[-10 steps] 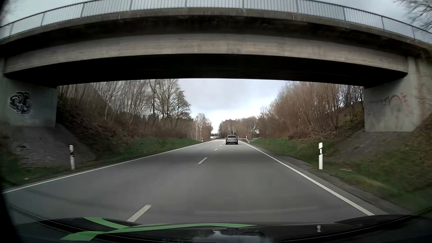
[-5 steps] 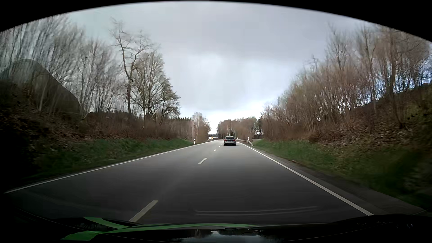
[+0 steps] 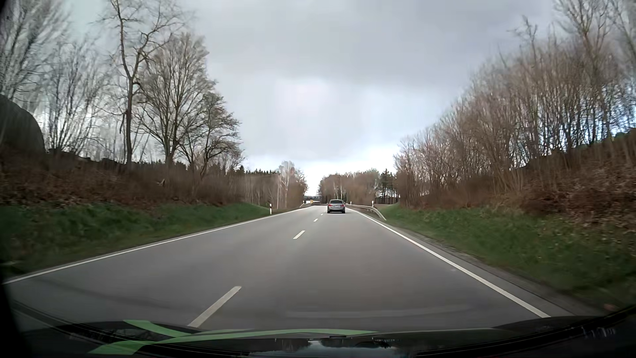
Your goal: Follow the waypoints while adhering to traffic rules and regulations
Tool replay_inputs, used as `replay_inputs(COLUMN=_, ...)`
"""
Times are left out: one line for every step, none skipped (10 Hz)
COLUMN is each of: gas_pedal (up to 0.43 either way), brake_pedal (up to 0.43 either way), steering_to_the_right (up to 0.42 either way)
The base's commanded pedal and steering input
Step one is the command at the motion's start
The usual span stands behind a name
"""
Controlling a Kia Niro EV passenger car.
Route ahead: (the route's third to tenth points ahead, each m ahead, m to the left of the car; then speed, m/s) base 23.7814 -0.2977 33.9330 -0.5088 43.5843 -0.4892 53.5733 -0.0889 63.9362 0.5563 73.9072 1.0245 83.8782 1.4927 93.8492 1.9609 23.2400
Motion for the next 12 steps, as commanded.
replay_inputs(gas_pedal=0.150, brake_pedal=0.000, steering_to_the_right=-0.001)
replay_inputs(gas_pedal=0.150, brake_pedal=0.000, steering_to_the_right=-0.001)
replay_inputs(gas_pedal=0.150, brake_pedal=0.000, steering_to_the_right=-0.001)
replay_inputs(gas_pedal=0.150, brake_pedal=0.000, steering_to_the_right=-0.001)
replay_inputs(gas_pedal=0.150, brake_pedal=0.000, steering_to_the_right=-0.001)
replay_inputs(gas_pedal=0.150, brake_pedal=0.000, steering_to_the_right=-0.001)
replay_inputs(gas_pedal=0.150, brake_pedal=0.000, steering_to_the_right=-0.002)
replay_inputs(gas_pedal=0.150, brake_pedal=0.000, steering_to_the_right=-0.003)
replay_inputs(gas_pedal=0.150, brake_pedal=0.000, steering_to_the_right=-0.003)
replay_inputs(gas_pedal=0.150, brake_pedal=0.000, steering_to_the_right=-0.003)
replay_inputs(gas_pedal=0.150, brake_pedal=0.000, steering_to_the_right=-0.003)
replay_inputs(gas_pedal=0.150, brake_pedal=0.000, steering_to_the_right=-0.003)
